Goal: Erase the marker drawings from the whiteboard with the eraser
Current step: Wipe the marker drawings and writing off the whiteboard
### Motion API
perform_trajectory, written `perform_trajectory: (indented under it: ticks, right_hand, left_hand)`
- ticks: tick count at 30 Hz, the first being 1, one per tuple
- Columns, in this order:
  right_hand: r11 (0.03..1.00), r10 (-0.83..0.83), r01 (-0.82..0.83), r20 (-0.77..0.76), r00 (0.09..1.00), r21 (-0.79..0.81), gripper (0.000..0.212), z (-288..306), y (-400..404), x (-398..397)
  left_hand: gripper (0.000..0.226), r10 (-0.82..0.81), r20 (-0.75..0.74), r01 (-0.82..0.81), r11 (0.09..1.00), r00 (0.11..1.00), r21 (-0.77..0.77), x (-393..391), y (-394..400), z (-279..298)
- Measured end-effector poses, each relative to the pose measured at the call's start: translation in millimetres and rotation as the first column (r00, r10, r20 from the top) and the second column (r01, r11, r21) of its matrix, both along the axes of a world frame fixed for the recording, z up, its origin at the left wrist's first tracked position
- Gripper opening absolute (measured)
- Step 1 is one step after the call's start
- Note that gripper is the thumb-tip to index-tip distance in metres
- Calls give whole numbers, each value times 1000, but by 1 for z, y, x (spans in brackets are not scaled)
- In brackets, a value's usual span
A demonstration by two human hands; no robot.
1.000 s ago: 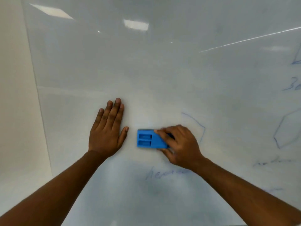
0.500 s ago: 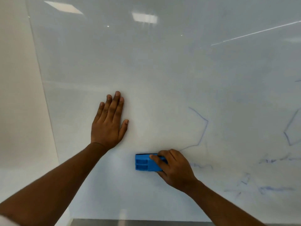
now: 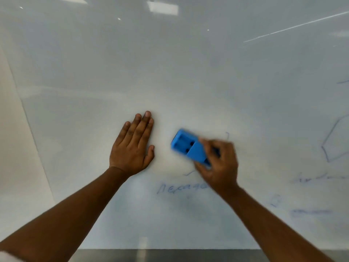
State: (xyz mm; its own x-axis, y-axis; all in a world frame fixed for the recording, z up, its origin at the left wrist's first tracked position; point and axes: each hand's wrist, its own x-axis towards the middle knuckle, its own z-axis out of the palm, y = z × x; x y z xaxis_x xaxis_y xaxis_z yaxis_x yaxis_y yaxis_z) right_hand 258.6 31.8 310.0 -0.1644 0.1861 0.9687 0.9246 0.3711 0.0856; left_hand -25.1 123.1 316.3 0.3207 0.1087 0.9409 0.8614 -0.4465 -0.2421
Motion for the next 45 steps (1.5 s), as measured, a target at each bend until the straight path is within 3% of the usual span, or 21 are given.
perform_trajectory:
  ticks: [3, 6, 8, 11, 14, 17, 19, 21, 23, 26, 28, 30, 33, 36, 39, 43, 45]
  right_hand:
    - [990, 29, 22, 367, 930, -136, 49, -81, -12, -8]
    - [972, 79, 47, 507, 858, -230, 50, -93, -18, -2]
    - [982, 74, 11, 436, 897, -188, 52, -64, -16, 5]
    - [1000, 10, -6, 115, 993, -29, 52, 5, -11, 31]
    - [997, -33, 44, -159, 987, 66, 63, 55, -1, 58]
    - [990, -47, 79, -244, 969, 120, 65, 37, 4, 47]
    - [998, -22, 31, -155, 988, 56, 60, -10, 2, 29]
    - [998, -1, 6, 79, 997, -67, 56, -69, -7, 16]
    - [990, -3, 49, 334, 942, -130, 50, -115, -18, 16]
    - [981, 31, 62, 467, 884, -182, 43, -118, -26, 26]
    - [991, 26, 22, 357, 934, -129, 40, -78, -26, 35]
    - [998, -47, 51, 131, 990, -26, 50, -23, -22, 54]
    - [993, -73, 89, -190, 979, 77, 64, 40, -12, 85]
    - [987, -95, 126, -263, 960, 104, 66, 28, -6, 81]
    - [996, -85, 88, -147, 985, 12, 72, -45, -10, 65]
    - [973, -92, 136, 227, 970, -187, 66, -157, -33, 64]
    - [962, -71, 161, 366, 928, -221, 53, -173, -41, 73]
  left_hand:
    - [73, 10, -10, -10, 999, 1000, 34, 1, 3, -1]
    - [72, 15, 0, -15, 999, 1000, 39, 2, 1, -2]
    - [71, 16, 16, -17, 999, 1000, 31, 2, -1, -1]
    - [70, 14, 19, -14, 999, 1000, 32, 2, -1, 0]
    - [73, 17, 30, -18, 1000, 999, 22, 4, -1, -5]
    - [78, 4, 35, -4, 1000, 999, 8, 5, -1, -10]
    - [78, -1, 43, 1, 1000, 999, 3, 5, 0, -11]
    - [76, -2, 59, 2, 1000, 998, -3, 7, 0, -14]
    - [75, -2, 80, 4, 999, 997, -33, 9, -2, -22]
    - [80, -16, 93, 23, 996, 996, -83, 7, -8, -49]
    - [84, -9, 82, 17, 995, 997, -96, 1, -10, -67]
    - [85, 2, 75, 5, 996, 997, -94, -1, -9, -79]
    - [84, 28, 78, -23, 997, 997, -67, 0, -5, -86]
    - [83, 25, 78, -21, 999, 997, -44, 0, -1, -90]
    - [83, 25, 80, -22, 999, 996, -36, -1, -1, -91]
    - [83, 25, 76, -23, 999, 997, -27, -2, -2, -90]
    - [83, 19, 74, -18, 1000, 997, -23, -3, -2, -89]
